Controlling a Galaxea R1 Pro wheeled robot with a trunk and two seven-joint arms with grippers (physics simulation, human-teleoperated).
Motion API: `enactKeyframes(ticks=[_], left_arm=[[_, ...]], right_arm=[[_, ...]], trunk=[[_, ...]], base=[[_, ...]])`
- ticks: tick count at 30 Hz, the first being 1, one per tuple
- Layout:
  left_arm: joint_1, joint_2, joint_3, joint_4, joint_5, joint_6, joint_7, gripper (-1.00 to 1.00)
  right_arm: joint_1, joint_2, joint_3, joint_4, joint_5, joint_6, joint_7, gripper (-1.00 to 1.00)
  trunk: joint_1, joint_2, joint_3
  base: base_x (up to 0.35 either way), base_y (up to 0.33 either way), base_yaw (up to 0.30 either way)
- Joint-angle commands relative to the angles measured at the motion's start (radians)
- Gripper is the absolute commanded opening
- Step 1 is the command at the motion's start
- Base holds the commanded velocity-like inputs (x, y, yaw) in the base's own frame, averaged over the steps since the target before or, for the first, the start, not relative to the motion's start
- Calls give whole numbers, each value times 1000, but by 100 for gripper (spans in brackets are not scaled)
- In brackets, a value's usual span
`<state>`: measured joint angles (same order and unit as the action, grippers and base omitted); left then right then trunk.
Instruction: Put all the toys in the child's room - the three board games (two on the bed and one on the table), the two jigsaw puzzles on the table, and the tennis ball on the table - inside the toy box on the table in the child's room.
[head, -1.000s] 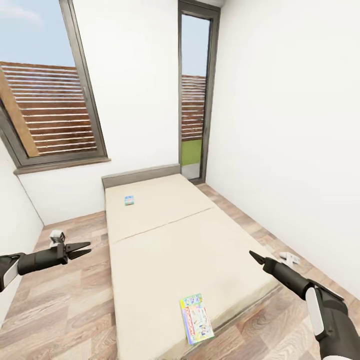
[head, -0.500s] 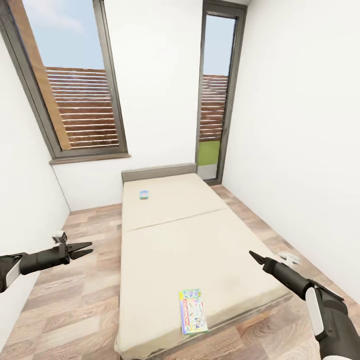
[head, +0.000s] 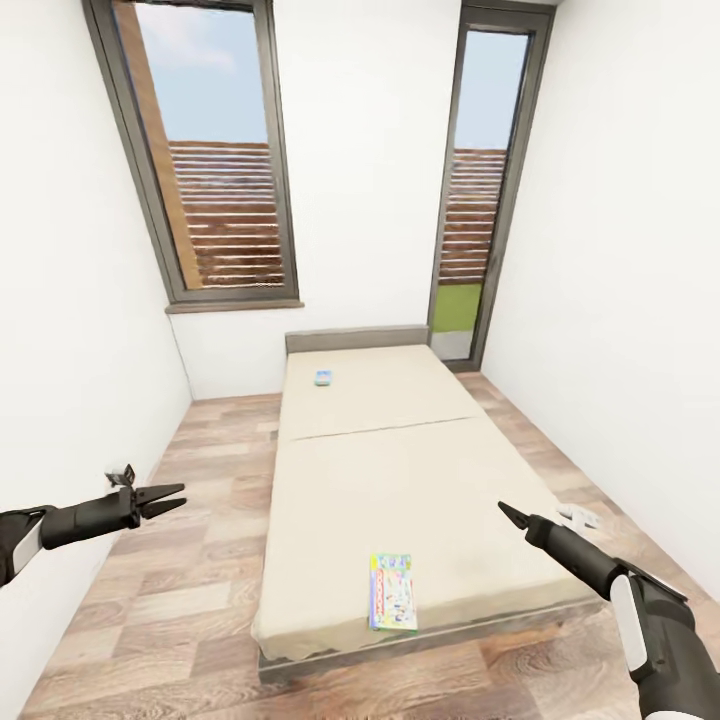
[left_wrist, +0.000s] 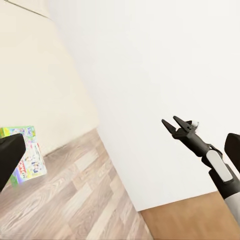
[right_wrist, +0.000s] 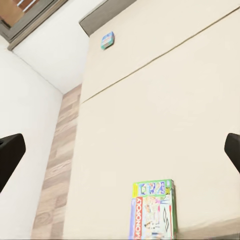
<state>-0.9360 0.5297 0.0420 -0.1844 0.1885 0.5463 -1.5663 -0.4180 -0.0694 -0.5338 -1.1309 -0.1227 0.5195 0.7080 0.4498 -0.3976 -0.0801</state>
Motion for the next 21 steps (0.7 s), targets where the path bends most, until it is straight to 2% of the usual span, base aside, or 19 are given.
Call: enactKeyframes(ticks=[1, 13, 21], left_arm=[[-1, 0, 4, 0, -6, 11, -4, 100], [-1, -1, 5, 0, -7, 11, -4, 100], [-1, 0, 6, 0, -6, 9, -4, 100]], right_arm=[[-1, 0, -2, 0, -8, 8, 1, 100], [-1, 2, -2, -1, -9, 7, 3, 100], [-1, 2, -3, -3, -10, 8, 4, 100]], trunk=[[0, -2, -2], [0, -2, -2], [0, -2, -2]], base=[[-260, -63, 292], [-232, 28, 286], [-26, 12, 60]])
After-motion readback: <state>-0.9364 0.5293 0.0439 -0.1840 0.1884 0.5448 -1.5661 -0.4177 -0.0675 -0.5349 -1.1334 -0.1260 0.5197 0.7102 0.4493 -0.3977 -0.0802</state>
